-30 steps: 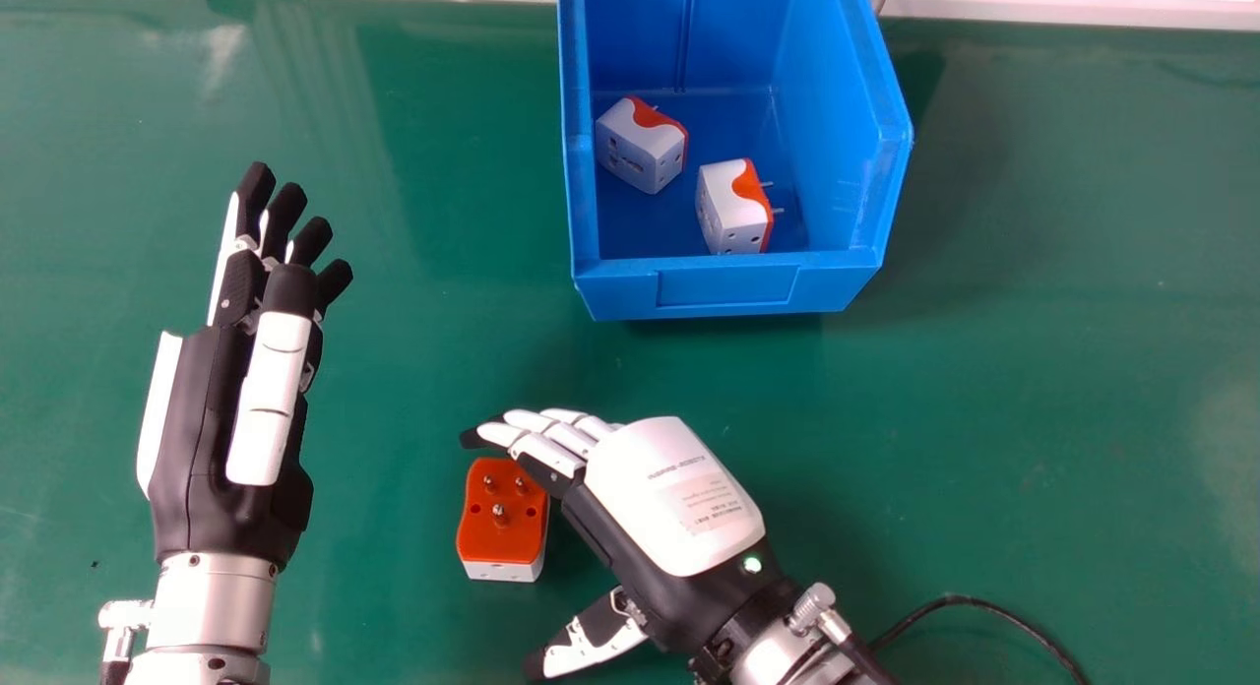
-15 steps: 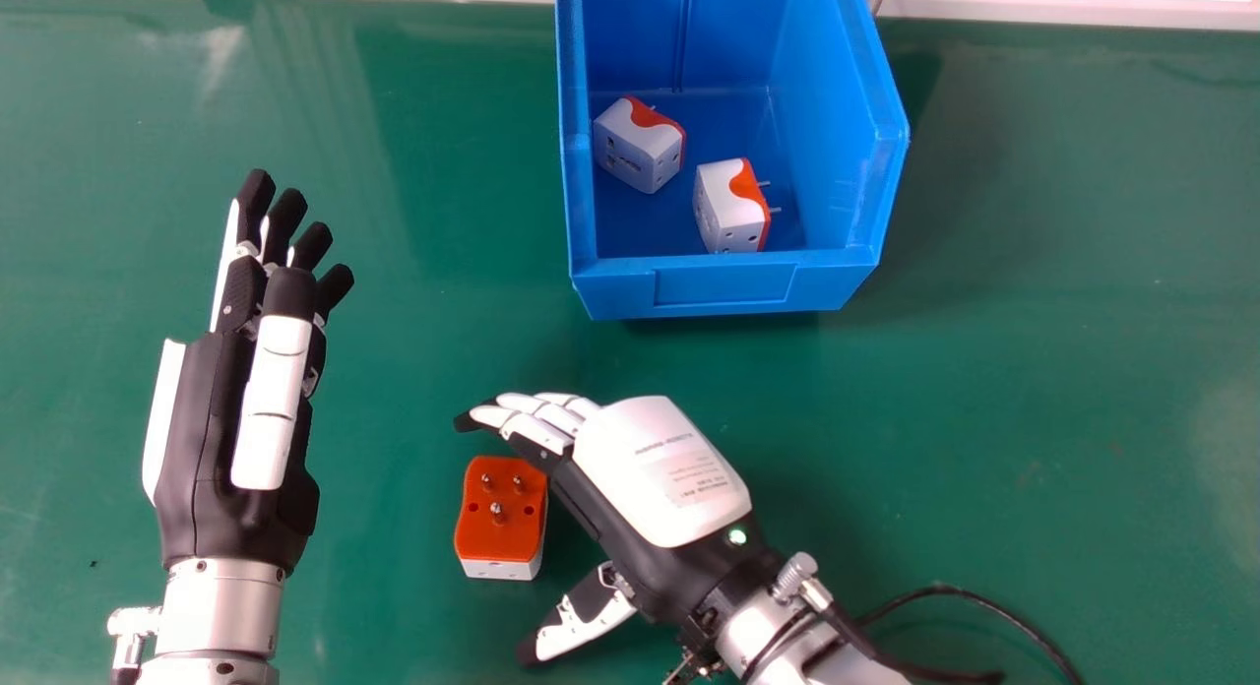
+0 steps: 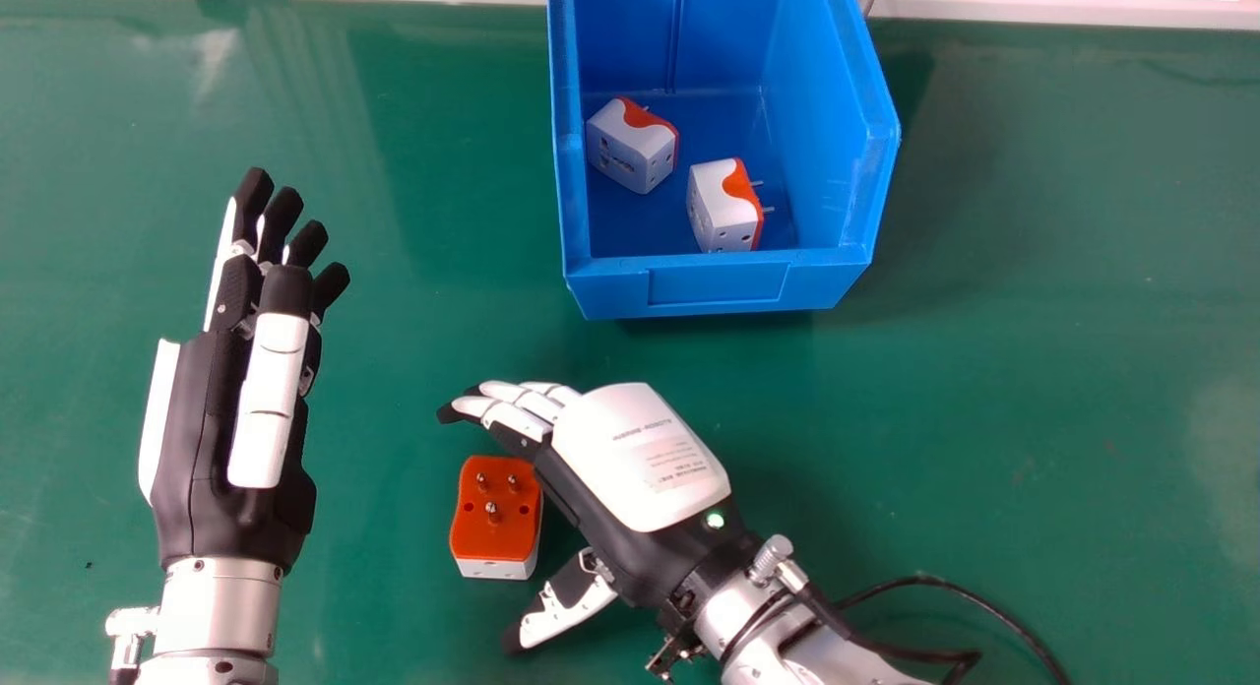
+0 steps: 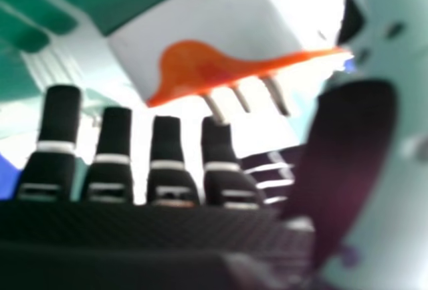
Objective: Pick all objects and put in blue box
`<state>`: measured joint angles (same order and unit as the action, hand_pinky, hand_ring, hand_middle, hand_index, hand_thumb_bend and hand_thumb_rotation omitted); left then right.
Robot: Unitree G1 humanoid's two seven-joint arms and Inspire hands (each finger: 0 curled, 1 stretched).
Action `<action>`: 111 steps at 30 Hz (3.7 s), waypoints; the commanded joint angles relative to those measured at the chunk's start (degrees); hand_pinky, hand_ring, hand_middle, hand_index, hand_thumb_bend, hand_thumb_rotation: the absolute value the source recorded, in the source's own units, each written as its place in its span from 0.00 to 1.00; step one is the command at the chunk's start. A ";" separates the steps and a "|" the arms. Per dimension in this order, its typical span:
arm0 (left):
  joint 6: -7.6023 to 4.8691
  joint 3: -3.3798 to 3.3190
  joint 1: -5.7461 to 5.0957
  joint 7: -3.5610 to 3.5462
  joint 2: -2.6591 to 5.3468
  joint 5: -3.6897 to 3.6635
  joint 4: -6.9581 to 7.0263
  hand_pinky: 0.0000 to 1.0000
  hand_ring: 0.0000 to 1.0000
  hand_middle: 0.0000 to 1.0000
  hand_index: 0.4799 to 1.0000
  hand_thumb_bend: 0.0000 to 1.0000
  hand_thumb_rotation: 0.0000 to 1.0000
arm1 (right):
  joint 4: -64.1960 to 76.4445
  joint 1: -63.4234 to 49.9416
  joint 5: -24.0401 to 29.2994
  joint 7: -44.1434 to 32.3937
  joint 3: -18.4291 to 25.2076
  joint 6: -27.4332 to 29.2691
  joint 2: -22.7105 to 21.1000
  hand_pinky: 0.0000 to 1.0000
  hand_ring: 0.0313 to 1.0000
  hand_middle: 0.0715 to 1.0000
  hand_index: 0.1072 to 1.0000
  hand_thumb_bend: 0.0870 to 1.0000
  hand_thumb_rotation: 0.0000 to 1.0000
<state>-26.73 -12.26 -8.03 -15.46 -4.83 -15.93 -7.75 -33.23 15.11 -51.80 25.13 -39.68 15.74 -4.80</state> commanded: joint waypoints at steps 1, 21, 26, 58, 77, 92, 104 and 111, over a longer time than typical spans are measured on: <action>-0.60 0.18 0.31 -0.35 -0.01 -0.23 1.13 0.92 0.96 0.98 0.94 0.75 0.79 | 0.09 1.39 -0.81 0.52 -0.76 -0.39 0.66 0.64 0.80 0.84 0.78 0.76 0.11; -1.04 0.30 0.90 -0.46 -0.04 0.18 0.59 0.92 0.96 0.98 0.94 0.74 0.79 | 0.79 2.23 -0.06 0.06 -1.83 0.15 1.21 0.56 0.70 0.75 0.71 0.69 0.07; -0.77 0.18 1.00 -0.90 -0.02 -0.34 0.50 0.92 0.96 0.98 0.94 0.74 0.79 | 1.10 2.37 -0.04 -0.37 -1.94 -0.14 1.12 0.51 0.65 0.70 0.66 0.64 0.05; -0.66 0.21 1.14 -0.56 0.12 0.16 0.38 0.92 0.96 0.98 0.94 0.73 0.79 | 2.56 3.10 -0.45 -1.25 -1.58 -1.52 0.68 0.37 0.51 0.59 0.51 0.51 0.02; -1.74 0.35 1.29 -0.95 0.31 0.18 -0.22 0.92 0.96 0.98 0.93 0.72 0.79 | 4.33 3.14 -0.28 -1.68 -1.15 -1.06 -0.22 0.34 0.47 0.56 0.47 0.47 0.01; -1.46 0.24 1.29 -1.07 -0.09 0.11 -0.25 0.92 0.96 0.98 0.93 0.71 0.79 | 23.73 -2.29 3.67 -8.13 4.49 -1.04 -5.38 0.33 0.46 0.55 0.46 0.46 0.00; -1.99 -0.26 1.21 -1.33 -1.02 0.50 -0.50 0.92 0.96 0.98 0.93 0.71 0.80 | 41.75 -9.95 5.32 -14.43 7.83 -3.67 -4.74 0.33 0.45 0.52 0.46 0.46 0.00; -1.73 -0.32 0.45 -1.79 -1.19 -0.04 0.15 0.92 0.96 0.98 0.93 0.71 0.80 | 52.73 -14.13 7.44 -21.39 11.61 -7.91 -5.08 0.33 0.45 0.51 0.46 0.45 0.00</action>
<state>-27.45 -12.54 -7.31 -16.88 -5.57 -15.81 -8.72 15.25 1.12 -45.33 4.96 -29.79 8.90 -10.44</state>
